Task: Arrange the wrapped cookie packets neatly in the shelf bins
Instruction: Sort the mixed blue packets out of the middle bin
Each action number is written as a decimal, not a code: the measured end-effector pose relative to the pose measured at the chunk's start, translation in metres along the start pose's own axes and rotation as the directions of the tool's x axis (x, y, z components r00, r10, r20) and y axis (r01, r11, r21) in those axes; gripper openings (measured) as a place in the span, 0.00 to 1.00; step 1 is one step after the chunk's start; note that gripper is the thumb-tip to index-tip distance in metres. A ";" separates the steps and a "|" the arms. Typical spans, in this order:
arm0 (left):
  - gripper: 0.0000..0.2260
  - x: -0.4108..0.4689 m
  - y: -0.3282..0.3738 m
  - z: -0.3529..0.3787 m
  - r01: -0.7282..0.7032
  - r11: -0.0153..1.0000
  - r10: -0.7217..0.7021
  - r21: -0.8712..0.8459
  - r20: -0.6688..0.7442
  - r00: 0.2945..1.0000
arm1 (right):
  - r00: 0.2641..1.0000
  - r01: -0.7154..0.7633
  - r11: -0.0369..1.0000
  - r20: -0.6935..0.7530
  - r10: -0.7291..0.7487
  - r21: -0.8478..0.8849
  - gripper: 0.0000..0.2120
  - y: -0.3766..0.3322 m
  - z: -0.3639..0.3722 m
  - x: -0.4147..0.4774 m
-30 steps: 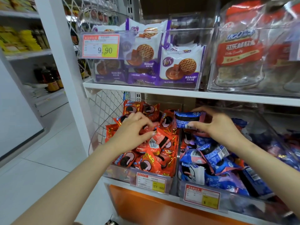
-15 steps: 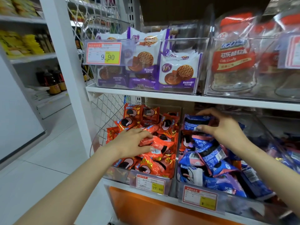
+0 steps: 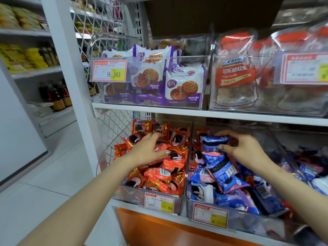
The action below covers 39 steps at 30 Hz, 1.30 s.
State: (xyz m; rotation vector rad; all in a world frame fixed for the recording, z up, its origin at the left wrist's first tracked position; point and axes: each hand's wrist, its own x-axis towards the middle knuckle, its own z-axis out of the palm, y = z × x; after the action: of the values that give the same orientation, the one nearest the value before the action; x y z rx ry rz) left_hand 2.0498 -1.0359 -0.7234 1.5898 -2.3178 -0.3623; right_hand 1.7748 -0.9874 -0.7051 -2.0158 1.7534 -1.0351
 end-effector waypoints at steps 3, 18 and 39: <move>0.33 0.033 0.012 0.013 -0.019 0.999 0.016 0.032 0.088 0.996 | 1.000 0.008 1.000 0.025 -0.008 0.011 0.12 -0.001 -0.003 -0.002; 0.21 0.013 0.034 0.001 0.014 0.960 -0.023 0.280 0.030 0.999 | 0.978 -0.163 0.983 -0.147 0.149 -0.086 0.09 0.033 -0.039 -0.008; 0.22 -0.003 0.136 0.051 -0.365 0.914 0.333 0.180 0.186 0.925 | 0.967 0.170 0.905 0.244 -0.076 -0.389 0.19 0.061 -0.068 -0.031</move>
State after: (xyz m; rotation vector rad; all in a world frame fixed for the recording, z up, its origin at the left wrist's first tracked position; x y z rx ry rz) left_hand 1.9145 -0.9833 -0.7202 1.2251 -2.7750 -0.1585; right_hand 1.6837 -0.9556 -0.7050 -2.4077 1.8531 -0.4649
